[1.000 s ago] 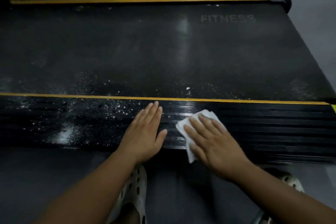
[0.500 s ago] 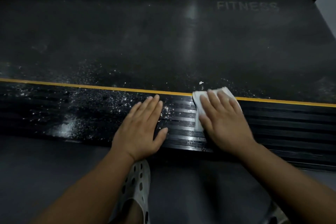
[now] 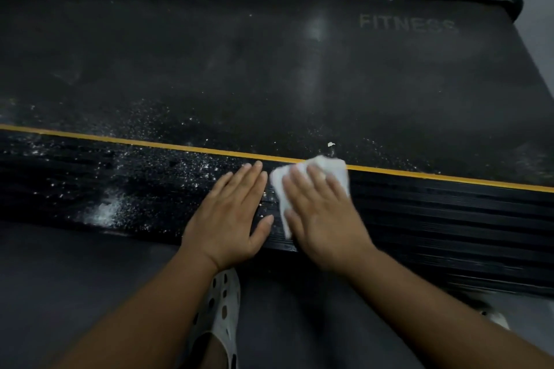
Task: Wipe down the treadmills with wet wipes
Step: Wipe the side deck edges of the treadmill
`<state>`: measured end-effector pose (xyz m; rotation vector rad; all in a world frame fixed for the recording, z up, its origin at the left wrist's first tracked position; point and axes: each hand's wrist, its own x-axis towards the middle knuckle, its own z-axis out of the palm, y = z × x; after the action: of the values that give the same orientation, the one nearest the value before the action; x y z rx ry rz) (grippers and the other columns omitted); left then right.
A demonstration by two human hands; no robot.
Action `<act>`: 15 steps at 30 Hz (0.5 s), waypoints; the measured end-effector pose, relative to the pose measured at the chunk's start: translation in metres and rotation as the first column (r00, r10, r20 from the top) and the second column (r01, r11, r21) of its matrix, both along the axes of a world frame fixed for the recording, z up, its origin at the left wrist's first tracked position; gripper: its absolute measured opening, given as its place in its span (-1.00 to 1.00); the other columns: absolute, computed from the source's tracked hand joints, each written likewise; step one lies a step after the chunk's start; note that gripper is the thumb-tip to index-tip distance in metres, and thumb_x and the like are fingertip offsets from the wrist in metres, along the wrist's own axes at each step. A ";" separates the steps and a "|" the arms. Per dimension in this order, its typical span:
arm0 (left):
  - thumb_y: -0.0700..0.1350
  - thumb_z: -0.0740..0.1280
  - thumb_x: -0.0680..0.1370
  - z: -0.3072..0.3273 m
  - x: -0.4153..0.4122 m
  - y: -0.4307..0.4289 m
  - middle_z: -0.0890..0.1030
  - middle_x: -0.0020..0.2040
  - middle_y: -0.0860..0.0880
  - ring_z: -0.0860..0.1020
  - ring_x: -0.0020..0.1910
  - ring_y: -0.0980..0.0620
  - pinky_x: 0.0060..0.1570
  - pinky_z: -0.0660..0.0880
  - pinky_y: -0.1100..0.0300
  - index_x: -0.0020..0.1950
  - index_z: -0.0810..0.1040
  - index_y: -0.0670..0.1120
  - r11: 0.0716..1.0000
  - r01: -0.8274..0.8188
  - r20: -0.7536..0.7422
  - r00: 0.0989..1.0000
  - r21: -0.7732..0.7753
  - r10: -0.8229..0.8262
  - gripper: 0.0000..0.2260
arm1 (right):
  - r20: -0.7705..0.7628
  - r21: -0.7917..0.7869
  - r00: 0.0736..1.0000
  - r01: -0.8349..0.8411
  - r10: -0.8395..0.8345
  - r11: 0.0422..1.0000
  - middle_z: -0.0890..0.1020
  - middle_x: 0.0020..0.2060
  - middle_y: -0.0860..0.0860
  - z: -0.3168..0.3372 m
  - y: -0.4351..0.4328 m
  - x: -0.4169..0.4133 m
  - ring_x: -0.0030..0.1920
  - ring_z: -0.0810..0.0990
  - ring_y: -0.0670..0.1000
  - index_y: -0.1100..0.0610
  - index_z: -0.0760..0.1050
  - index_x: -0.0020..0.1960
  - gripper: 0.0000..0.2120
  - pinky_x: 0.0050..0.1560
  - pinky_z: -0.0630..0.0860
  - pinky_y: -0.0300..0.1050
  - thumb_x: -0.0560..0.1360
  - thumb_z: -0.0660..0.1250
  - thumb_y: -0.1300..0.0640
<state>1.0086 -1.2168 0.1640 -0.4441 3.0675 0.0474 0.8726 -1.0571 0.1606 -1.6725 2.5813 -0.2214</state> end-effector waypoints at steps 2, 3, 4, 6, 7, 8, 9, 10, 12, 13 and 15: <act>0.22 0.02 0.61 -0.001 -0.001 -0.001 0.13 0.64 -0.12 0.09 0.63 -0.04 0.55 0.03 -0.03 0.62 0.20 -0.18 1.000 0.004 0.001 1.000 0.002 -0.004 -0.32 | 0.010 0.037 0.983 -0.184 0.184 0.982 0.26 0.57 0.06 0.002 0.029 0.009 0.59 0.15 0.13 0.10 0.25 0.59 -0.46 0.52 0.09 0.10 0.69 -0.04 -0.10; 0.22 0.02 0.61 -0.002 0.000 -0.001 0.12 0.64 -0.11 0.08 0.63 -0.03 0.56 0.02 -0.03 0.62 0.19 -0.17 1.000 0.005 -0.002 1.000 0.002 -0.005 -0.32 | 0.007 0.042 0.974 -0.228 0.228 0.973 0.26 0.58 0.04 0.002 0.044 0.004 0.59 0.16 0.10 0.08 0.24 0.59 -0.47 0.52 0.10 0.08 0.69 -0.03 -0.10; 0.22 0.01 0.62 -0.002 0.000 -0.001 0.12 0.64 -0.11 0.07 0.63 -0.03 0.56 0.02 -0.03 0.63 0.18 -0.17 1.000 0.004 -0.001 1.000 0.003 -0.004 -0.32 | -0.008 0.040 0.977 -0.213 0.213 0.976 0.27 0.57 0.04 0.001 0.055 -0.006 0.59 0.17 0.10 0.08 0.25 0.59 -0.47 0.53 0.10 0.07 0.69 -0.02 -0.11; 0.23 -0.01 0.62 -0.002 0.000 -0.001 0.10 0.65 -0.11 0.05 0.63 -0.03 0.56 0.00 -0.02 0.63 0.16 -0.16 1.000 -0.001 0.000 1.000 0.002 0.001 -0.32 | -0.040 0.015 0.997 -0.062 0.062 0.998 0.28 0.57 0.06 -0.002 0.054 -0.028 0.59 0.16 0.11 0.10 0.25 0.59 -0.46 0.55 0.06 0.06 0.69 -0.04 -0.11; 0.23 -0.01 0.62 -0.002 0.000 -0.001 0.10 0.65 -0.11 0.05 0.63 -0.03 0.56 0.00 -0.02 0.63 0.16 -0.16 1.000 -0.001 -0.003 1.000 0.002 0.001 -0.32 | -0.056 0.010 0.998 0.037 -0.036 0.999 0.27 0.57 0.08 -0.005 0.043 -0.034 0.59 0.15 0.13 0.11 0.24 0.59 -0.45 0.55 0.03 0.07 0.69 -0.05 -0.11; 0.23 -0.01 0.62 -0.002 -0.001 -0.001 0.11 0.65 -0.11 0.06 0.63 -0.03 0.56 0.00 -0.02 0.63 0.17 -0.16 1.000 -0.001 -0.002 1.000 0.001 0.001 -0.32 | -0.054 0.005 0.992 0.114 -0.114 0.993 0.28 0.56 0.10 -0.004 0.026 -0.031 0.59 0.16 0.16 0.13 0.25 0.59 -0.44 0.55 0.02 0.08 0.68 -0.05 -0.11; 0.22 0.00 0.62 -0.002 0.000 0.000 0.12 0.64 -0.12 0.07 0.63 -0.04 0.56 0.01 -0.02 0.63 0.18 -0.17 1.000 -0.001 0.001 1.000 0.000 0.001 -0.32 | -0.037 -0.008 0.988 0.147 -0.147 0.989 0.30 0.56 0.12 -0.003 0.011 -0.020 0.58 0.19 0.19 0.14 0.27 0.58 -0.44 0.53 0.03 0.10 0.67 -0.04 -0.10; 0.22 0.01 0.61 -0.001 0.000 0.000 0.13 0.64 -0.12 0.08 0.63 -0.04 0.56 0.03 -0.03 0.62 0.20 -0.18 1.000 -0.002 0.001 1.000 0.001 0.002 -0.32 | -0.018 -0.011 0.993 0.112 -0.112 0.994 0.31 0.55 0.13 -0.002 0.003 -0.006 0.57 0.20 0.21 0.15 0.28 0.57 -0.44 0.52 0.05 0.12 0.67 -0.04 -0.10; 0.22 0.02 0.61 -0.002 0.000 -0.002 0.13 0.64 -0.12 0.09 0.63 -0.04 0.56 0.04 -0.04 0.62 0.21 -0.18 1.000 0.001 0.003 1.000 0.010 -0.001 -0.32 | -0.013 0.008 0.997 -0.079 0.079 0.997 0.29 0.56 0.11 -0.001 0.014 0.016 0.58 0.19 0.19 0.14 0.28 0.57 -0.45 0.51 0.10 0.13 0.68 -0.04 -0.09; 0.22 0.01 0.61 -0.002 0.000 -0.002 0.12 0.64 -0.12 0.08 0.63 -0.04 0.56 0.04 -0.04 0.62 0.20 -0.17 1.000 0.005 0.006 1.000 0.017 -0.005 -0.32 | -0.012 0.033 0.987 -0.159 0.159 0.987 0.27 0.57 0.09 0.001 0.030 0.017 0.59 0.18 0.16 0.11 0.27 0.58 -0.46 0.51 0.11 0.12 0.69 -0.03 -0.10; 0.23 0.01 0.62 -0.003 0.000 -0.002 0.11 0.65 -0.11 0.06 0.63 -0.04 0.56 0.03 -0.04 0.63 0.17 -0.16 1.000 0.007 0.000 1.000 0.023 -0.007 -0.31 | -0.026 0.037 0.982 -0.187 0.188 0.982 0.26 0.58 0.06 0.001 0.055 0.003 0.59 0.18 0.13 0.07 0.26 0.59 -0.47 0.51 0.13 0.10 0.69 -0.01 -0.11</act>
<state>1.0087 -1.2184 0.1612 -0.4318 3.0645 0.0829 0.8760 -1.0019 0.1615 -1.9048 2.4115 -0.1420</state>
